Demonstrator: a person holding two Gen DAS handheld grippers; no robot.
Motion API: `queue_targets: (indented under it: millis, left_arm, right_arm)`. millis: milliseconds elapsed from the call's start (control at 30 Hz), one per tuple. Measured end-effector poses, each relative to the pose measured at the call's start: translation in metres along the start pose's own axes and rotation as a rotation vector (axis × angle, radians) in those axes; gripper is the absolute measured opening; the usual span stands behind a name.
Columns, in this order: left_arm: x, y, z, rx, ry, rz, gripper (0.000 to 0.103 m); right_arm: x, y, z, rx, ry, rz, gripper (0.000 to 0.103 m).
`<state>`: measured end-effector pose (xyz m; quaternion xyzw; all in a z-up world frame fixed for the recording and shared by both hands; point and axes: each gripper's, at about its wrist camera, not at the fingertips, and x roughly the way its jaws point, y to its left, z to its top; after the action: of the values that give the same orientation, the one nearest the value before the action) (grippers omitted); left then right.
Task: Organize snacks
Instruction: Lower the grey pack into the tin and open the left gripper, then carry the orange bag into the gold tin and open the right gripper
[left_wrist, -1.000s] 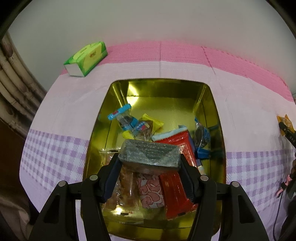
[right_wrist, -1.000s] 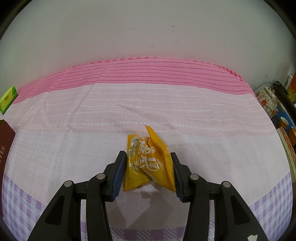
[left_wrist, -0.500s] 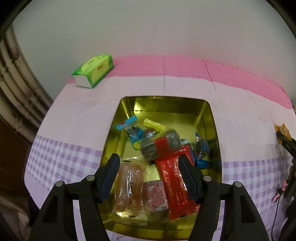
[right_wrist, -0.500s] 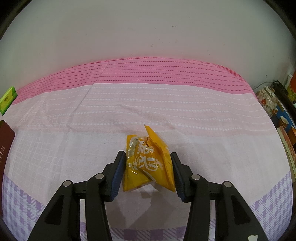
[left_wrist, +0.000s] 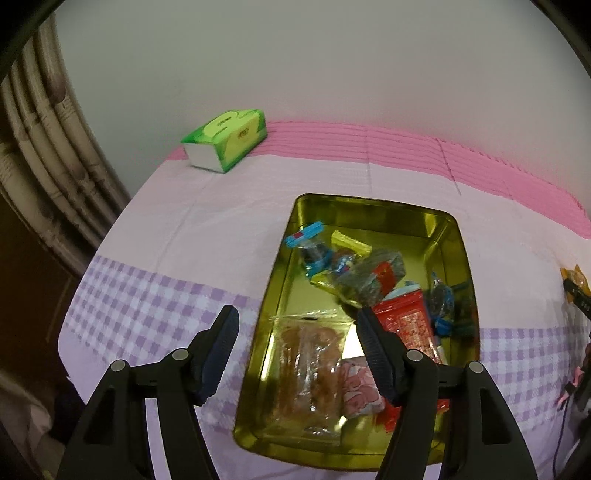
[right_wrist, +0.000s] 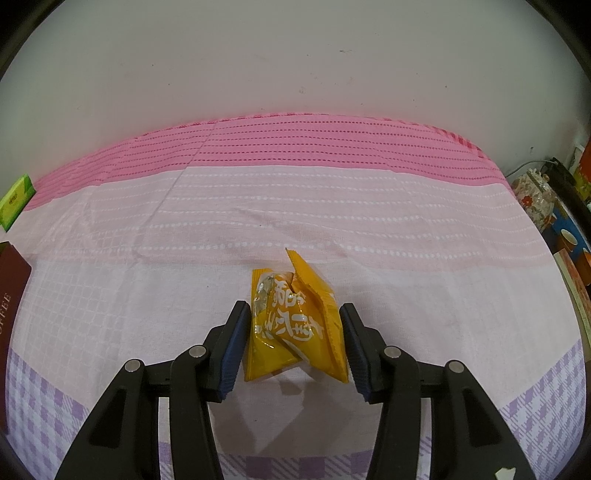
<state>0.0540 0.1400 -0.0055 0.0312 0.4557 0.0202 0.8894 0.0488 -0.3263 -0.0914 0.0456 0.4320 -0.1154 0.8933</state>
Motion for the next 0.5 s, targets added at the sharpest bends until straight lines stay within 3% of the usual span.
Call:
queue_targets:
  millis: [500]
  left_arm:
    - [-0.005,0.026,-0.014,-0.038,-0.025,0.018,0.067]
  right_arm:
    - [-0.004,0.012,0.006,0.01,0.049,-0.046,0.036]
